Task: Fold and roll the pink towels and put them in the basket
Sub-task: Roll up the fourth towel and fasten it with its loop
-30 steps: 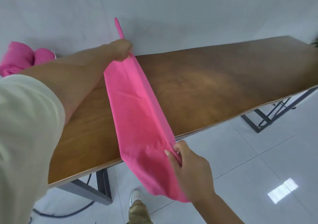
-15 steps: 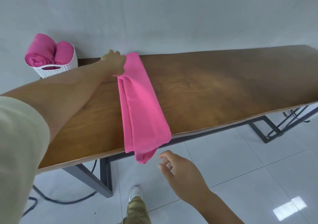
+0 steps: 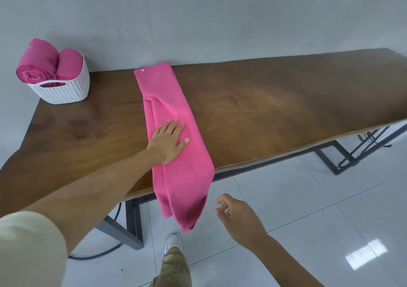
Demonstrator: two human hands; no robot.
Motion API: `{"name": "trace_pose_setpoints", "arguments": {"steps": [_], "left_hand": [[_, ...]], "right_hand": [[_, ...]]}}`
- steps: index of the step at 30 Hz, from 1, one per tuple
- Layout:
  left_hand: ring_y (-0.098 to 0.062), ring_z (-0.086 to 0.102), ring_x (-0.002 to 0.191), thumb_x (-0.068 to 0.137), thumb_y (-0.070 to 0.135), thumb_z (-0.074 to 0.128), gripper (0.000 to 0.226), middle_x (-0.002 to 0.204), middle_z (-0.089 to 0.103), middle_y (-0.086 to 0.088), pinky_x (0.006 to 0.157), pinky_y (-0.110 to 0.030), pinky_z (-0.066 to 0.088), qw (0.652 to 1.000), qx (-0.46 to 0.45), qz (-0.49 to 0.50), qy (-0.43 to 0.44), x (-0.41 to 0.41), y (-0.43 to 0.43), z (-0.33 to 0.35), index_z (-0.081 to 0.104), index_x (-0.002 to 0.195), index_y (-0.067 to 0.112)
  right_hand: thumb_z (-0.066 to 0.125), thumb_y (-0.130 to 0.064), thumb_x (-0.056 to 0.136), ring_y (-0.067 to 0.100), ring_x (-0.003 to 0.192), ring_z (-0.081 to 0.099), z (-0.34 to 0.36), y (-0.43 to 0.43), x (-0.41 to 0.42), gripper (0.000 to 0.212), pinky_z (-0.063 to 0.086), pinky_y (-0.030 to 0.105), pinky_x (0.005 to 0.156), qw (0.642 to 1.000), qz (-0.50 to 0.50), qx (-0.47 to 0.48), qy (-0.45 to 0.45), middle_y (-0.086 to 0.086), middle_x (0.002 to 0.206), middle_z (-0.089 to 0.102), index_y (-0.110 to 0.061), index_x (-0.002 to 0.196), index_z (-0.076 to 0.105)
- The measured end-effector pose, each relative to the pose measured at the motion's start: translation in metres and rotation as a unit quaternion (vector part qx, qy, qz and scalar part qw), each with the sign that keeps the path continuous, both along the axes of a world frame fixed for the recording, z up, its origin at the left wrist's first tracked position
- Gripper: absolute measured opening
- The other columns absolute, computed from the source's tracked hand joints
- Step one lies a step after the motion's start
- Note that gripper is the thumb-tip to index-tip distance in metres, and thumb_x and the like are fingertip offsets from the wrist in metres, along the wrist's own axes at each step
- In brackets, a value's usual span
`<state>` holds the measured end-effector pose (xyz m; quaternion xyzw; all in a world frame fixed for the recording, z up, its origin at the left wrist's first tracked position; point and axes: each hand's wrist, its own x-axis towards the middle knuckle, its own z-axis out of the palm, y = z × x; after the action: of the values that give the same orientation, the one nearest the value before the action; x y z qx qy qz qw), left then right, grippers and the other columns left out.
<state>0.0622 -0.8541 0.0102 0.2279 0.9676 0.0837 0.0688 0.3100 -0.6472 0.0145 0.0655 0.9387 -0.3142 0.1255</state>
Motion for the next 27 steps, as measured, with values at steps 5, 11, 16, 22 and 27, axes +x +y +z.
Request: {"name": "trace_pose_setpoints", "arguments": {"steps": [5,11,16,22,27], "left_hand": [[-0.023,-0.005,0.157,0.103,0.061,0.017,0.068,0.171,-0.001,-0.001,0.127,-0.043,-0.001,1.000,-0.004,0.009,0.019,0.012,0.000,-0.007,0.007,0.163,0.029],[-0.022,-0.005,0.157,0.104,0.057,0.019,0.066,0.171,-0.001,0.001,0.127,-0.044,-0.001,0.999,0.007,0.046,0.024,0.031,0.010,-0.010,0.006,0.163,0.029],[-0.018,0.002,0.157,0.103,0.058,0.025,0.065,0.170,0.009,0.003,0.128,-0.042,0.002,0.994,0.051,0.074,0.055,0.038,0.011,-0.014,0.018,0.161,0.030],[-0.018,0.005,0.157,0.103,0.058,0.027,0.064,0.169,0.013,0.002,0.128,-0.042,0.004,0.993,0.051,0.080,0.064,0.040,0.012,-0.010,0.022,0.160,0.030],[-0.019,0.007,0.157,0.103,0.058,0.028,0.063,0.169,0.015,0.002,0.128,-0.043,0.006,0.993,0.053,0.085,0.067,0.041,0.012,-0.010,0.024,0.160,0.029]], "right_hand": [[0.049,-0.041,0.101,0.004,0.094,0.062,-0.028,0.008,-0.002,0.029,0.048,0.018,0.078,0.998,-0.033,-0.023,-0.048,-0.014,0.106,0.065,-0.027,0.125,0.056],[0.055,-0.038,0.098,0.006,0.095,0.062,-0.048,0.007,-0.011,0.047,0.049,0.022,0.082,0.994,-0.064,-0.072,-0.055,-0.012,0.110,0.062,-0.032,0.143,0.041],[0.068,-0.034,0.093,0.018,0.116,0.057,-0.067,0.003,-0.027,0.068,0.044,0.027,0.092,0.964,-0.102,-0.228,-0.094,-0.002,0.134,0.048,-0.037,0.151,0.033],[0.068,-0.022,0.092,0.020,0.131,0.046,-0.080,-0.001,-0.049,0.045,0.038,0.033,0.102,0.962,-0.088,-0.236,-0.106,0.000,0.132,0.047,-0.026,0.134,0.054],[0.062,-0.030,0.092,0.025,0.123,0.053,-0.086,-0.003,-0.058,0.037,0.044,0.040,0.103,0.975,-0.069,-0.177,-0.114,0.003,0.130,0.057,-0.024,0.129,0.060]]}}
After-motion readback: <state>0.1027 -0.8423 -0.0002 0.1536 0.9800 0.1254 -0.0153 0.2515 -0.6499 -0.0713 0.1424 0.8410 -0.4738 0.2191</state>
